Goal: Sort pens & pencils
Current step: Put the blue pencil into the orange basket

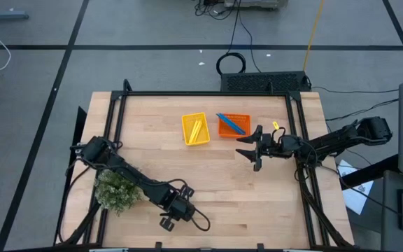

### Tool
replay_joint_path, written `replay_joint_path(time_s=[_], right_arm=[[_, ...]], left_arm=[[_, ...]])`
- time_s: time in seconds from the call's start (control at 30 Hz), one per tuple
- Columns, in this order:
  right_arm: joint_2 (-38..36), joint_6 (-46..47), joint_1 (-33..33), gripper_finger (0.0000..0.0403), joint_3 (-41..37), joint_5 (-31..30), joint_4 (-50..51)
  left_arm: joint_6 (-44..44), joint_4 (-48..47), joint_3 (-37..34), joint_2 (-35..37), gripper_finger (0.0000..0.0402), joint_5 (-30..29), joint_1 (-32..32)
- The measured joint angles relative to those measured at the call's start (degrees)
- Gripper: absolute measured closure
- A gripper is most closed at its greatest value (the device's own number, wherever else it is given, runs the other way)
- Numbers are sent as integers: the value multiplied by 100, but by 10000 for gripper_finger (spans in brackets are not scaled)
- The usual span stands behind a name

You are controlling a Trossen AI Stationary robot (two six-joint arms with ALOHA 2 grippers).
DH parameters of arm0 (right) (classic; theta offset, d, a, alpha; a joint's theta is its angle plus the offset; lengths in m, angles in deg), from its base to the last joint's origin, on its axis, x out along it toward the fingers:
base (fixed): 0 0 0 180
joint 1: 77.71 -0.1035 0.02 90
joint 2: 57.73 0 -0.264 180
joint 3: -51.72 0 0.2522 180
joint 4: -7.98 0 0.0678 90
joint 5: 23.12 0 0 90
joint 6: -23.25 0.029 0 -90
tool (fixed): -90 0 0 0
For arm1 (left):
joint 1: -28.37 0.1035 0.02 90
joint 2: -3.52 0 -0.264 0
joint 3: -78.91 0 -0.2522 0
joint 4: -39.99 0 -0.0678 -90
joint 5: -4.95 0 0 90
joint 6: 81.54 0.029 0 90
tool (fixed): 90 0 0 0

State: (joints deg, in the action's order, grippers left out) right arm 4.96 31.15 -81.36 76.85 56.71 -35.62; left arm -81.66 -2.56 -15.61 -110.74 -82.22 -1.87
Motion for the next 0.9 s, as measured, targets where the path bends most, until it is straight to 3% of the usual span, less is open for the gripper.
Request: replay_joint_path(time_s=[0.9], right_arm=[[0,0,0,197,0,0,2]], left_arm=[[-195,327,-9,-7,309,12,2]])
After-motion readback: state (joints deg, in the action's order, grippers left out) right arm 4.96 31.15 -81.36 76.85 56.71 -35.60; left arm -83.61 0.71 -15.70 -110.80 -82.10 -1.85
